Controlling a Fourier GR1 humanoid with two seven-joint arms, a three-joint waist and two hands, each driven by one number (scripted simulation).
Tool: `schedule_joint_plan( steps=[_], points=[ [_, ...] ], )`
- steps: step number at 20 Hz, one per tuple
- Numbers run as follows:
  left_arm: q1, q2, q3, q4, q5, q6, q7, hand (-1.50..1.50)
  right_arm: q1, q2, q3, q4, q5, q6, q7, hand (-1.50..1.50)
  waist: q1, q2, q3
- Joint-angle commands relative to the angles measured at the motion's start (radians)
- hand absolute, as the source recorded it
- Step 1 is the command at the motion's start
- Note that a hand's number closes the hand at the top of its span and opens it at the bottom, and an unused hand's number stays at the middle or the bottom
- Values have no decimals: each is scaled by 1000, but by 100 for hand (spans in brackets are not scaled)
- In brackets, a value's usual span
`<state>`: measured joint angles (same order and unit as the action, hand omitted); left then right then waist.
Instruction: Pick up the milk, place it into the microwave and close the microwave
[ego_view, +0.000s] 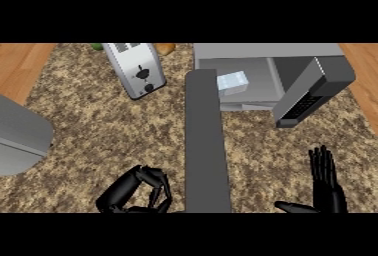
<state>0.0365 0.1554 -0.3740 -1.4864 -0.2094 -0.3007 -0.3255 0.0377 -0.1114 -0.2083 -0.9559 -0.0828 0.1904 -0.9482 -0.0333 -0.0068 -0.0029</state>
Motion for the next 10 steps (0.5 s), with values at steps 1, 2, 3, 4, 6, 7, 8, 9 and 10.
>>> schedule_joint_plan(
  steps=[1,2,3,4,6,7,8,9,10],
  points=[
    [-17,-20,-79,112,-84,-3,-81,150,150,20,35,-243,-34,22,83,-150,10,3,0],
    [-43,-39,-70,83,-60,-22,-22,150,202,15,44,-310,-48,44,104,-150,16,4,1],
    [-77,-132,-124,68,-89,23,69,150,206,15,43,-314,-51,48,90,-150,13,4,2],
    [-89,-110,-92,159,-87,21,-27,150,268,-5,43,-438,-84,73,152,-150,6,4,0],
    [-55,-136,-163,197,-143,47,-67,150,314,3,65,-510,-70,58,181,-150,13,5,1],
    [-120,-152,-154,259,-122,93,-74,150,322,-63,10,-549,-145,124,229,-150,6,6,1],
    [-122,-153,-222,245,-93,113,-30,150,351,4,55,-579,-99,70,201,-150,14,6,2],
    [-153,-153,-283,252,-47,164,-16,150,292,-30,16,-523,-132,97,203,-150,18,7,2],
    [-204,-154,-293,314,-43,220,-7,150,379,-45,19,-584,-147,143,185,-150,7,7,2]
  ],
)
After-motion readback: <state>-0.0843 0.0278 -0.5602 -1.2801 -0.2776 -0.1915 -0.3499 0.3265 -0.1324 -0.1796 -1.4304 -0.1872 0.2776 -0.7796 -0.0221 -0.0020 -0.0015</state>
